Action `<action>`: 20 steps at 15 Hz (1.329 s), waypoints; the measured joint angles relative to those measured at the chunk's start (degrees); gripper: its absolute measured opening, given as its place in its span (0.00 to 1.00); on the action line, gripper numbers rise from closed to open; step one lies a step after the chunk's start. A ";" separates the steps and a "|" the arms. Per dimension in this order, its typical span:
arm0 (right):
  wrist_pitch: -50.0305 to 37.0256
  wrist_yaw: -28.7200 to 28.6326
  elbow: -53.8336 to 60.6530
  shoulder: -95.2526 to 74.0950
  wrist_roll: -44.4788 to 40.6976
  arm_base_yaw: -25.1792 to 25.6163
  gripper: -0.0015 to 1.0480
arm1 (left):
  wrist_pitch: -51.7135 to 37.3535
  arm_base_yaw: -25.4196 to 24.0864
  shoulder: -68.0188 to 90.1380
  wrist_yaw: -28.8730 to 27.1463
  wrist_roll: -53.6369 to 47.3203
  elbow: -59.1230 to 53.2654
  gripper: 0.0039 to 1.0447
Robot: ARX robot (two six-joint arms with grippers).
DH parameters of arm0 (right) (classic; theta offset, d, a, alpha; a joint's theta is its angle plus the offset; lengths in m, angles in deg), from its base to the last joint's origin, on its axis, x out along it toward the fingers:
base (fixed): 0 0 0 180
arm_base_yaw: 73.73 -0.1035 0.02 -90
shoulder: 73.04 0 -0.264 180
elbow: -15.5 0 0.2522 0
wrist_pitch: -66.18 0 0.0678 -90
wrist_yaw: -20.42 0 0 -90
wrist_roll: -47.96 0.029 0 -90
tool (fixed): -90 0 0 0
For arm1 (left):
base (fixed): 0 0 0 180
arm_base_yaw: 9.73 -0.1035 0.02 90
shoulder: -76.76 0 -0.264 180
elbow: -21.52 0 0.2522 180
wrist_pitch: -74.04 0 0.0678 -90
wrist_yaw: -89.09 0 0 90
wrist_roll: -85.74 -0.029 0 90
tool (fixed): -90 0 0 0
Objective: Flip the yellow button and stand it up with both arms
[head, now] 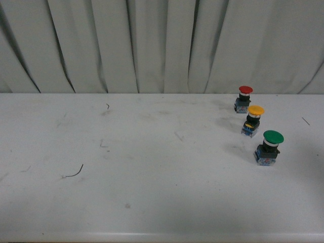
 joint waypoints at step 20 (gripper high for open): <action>22.88 -6.08 23.26 48.28 -0.24 6.19 0.02 | 0.00 0.00 0.00 0.00 0.02 0.00 0.94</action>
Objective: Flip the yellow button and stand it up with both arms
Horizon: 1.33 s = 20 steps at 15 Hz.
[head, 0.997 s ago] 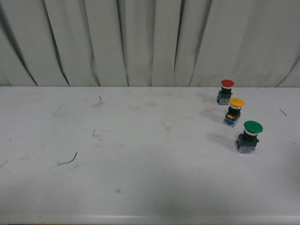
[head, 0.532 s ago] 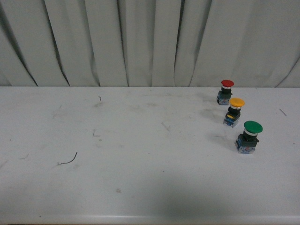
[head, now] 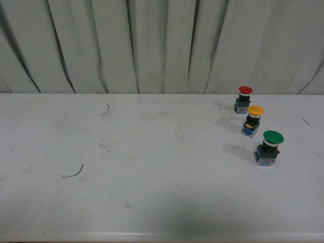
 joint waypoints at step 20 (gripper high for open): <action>25.44 -0.17 -0.02 25.09 -0.02 0.00 0.24 | -0.04 0.00 0.00 0.00 0.00 0.00 0.94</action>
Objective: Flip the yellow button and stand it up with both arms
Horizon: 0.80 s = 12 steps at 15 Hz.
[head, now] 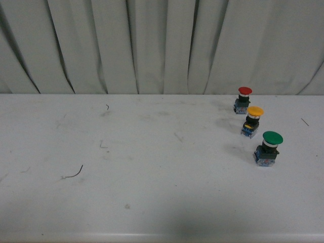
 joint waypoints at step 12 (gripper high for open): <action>0.00 0.00 0.00 0.00 0.00 0.00 0.94 | 0.00 0.00 0.00 0.00 0.00 0.00 0.94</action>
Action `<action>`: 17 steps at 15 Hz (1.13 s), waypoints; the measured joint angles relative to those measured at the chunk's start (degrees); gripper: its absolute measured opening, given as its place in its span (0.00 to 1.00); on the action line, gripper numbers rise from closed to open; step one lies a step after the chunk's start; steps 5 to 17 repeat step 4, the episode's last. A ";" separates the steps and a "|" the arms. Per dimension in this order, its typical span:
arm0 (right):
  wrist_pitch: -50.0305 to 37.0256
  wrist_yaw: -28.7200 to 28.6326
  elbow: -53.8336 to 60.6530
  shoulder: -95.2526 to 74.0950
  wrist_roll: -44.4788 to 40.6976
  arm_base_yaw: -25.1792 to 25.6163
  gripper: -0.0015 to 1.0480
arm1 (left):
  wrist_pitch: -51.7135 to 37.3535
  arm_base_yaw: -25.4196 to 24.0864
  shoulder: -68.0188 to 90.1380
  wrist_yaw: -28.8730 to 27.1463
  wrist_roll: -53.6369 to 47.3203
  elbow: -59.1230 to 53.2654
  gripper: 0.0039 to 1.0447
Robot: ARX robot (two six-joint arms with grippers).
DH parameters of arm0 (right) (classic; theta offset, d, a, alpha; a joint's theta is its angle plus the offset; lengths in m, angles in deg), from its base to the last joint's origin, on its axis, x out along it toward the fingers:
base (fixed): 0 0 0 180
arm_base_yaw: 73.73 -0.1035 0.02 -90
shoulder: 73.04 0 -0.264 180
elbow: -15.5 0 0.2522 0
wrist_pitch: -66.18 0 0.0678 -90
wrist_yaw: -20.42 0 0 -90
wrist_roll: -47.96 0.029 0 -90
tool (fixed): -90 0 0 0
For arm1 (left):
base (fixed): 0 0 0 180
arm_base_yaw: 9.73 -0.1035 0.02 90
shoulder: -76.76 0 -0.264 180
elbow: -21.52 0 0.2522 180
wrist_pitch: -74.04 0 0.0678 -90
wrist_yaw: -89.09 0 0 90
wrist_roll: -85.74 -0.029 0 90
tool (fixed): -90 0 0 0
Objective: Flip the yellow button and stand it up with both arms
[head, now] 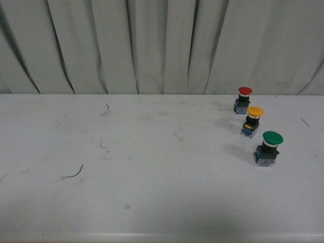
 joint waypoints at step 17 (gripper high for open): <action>0.00 0.00 0.00 0.00 0.00 0.00 0.94 | 0.00 0.00 0.00 0.00 -0.02 0.00 0.94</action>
